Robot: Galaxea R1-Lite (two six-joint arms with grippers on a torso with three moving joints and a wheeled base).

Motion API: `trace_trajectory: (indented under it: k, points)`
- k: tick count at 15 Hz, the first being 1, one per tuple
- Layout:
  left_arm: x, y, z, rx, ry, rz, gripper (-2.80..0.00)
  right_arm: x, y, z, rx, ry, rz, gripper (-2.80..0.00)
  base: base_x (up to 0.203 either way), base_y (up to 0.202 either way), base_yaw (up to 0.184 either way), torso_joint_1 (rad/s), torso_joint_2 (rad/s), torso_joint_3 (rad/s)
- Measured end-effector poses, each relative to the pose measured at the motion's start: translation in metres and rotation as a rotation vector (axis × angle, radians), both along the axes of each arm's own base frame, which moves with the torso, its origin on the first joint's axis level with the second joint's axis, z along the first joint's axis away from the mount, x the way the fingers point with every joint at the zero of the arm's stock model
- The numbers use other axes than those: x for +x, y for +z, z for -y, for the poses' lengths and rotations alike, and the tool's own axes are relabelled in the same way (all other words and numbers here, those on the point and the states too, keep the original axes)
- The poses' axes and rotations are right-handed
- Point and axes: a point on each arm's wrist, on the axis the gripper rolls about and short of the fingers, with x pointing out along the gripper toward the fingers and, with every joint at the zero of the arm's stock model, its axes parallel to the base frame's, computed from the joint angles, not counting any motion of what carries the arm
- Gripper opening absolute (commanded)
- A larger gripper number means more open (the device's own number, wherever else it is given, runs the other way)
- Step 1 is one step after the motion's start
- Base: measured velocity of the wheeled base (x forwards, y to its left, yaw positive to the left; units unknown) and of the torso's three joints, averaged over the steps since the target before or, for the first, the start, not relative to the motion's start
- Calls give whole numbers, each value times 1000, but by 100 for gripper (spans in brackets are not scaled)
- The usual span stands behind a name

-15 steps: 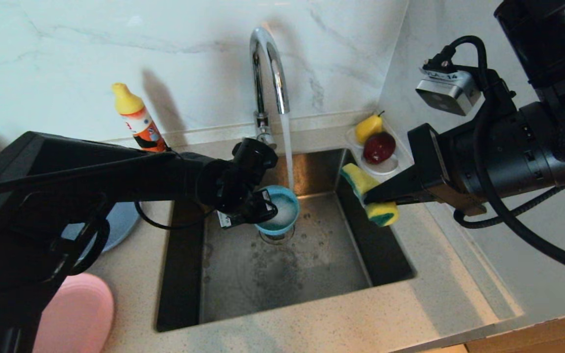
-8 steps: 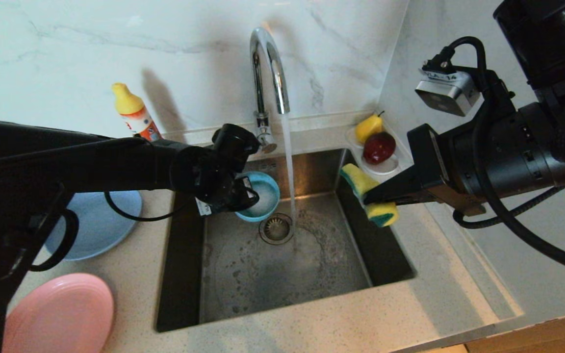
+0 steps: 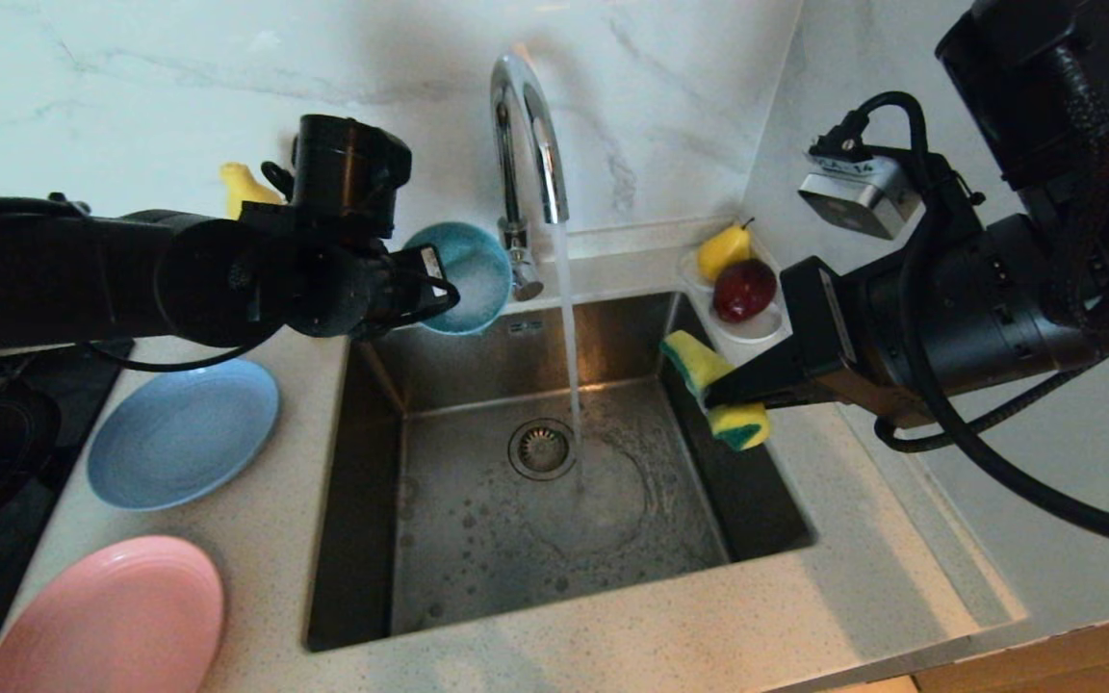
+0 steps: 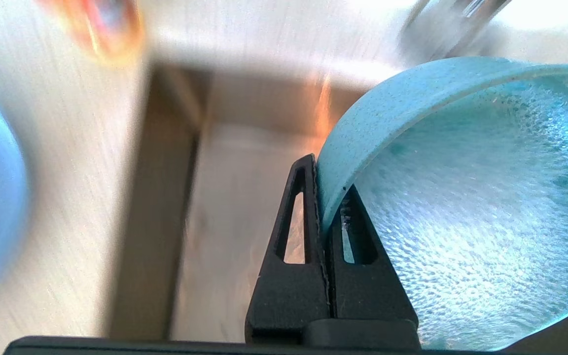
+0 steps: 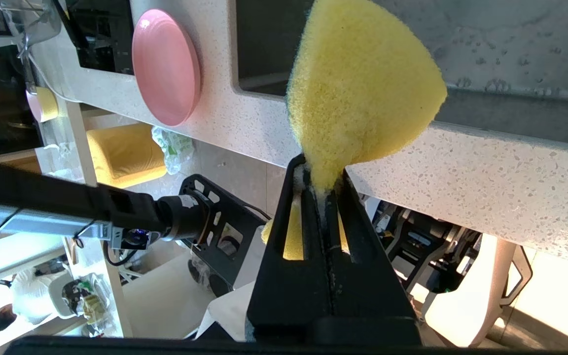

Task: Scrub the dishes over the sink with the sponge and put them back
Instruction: Rinse the bowl

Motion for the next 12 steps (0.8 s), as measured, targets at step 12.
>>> trace_trajectory:
  k: [12]
  points:
    - [-43, 24, -17, 120, -123, 630, -280, 4, -6, -4, -12, 0, -23, -280, 0, 0, 0, 0, 0, 0]
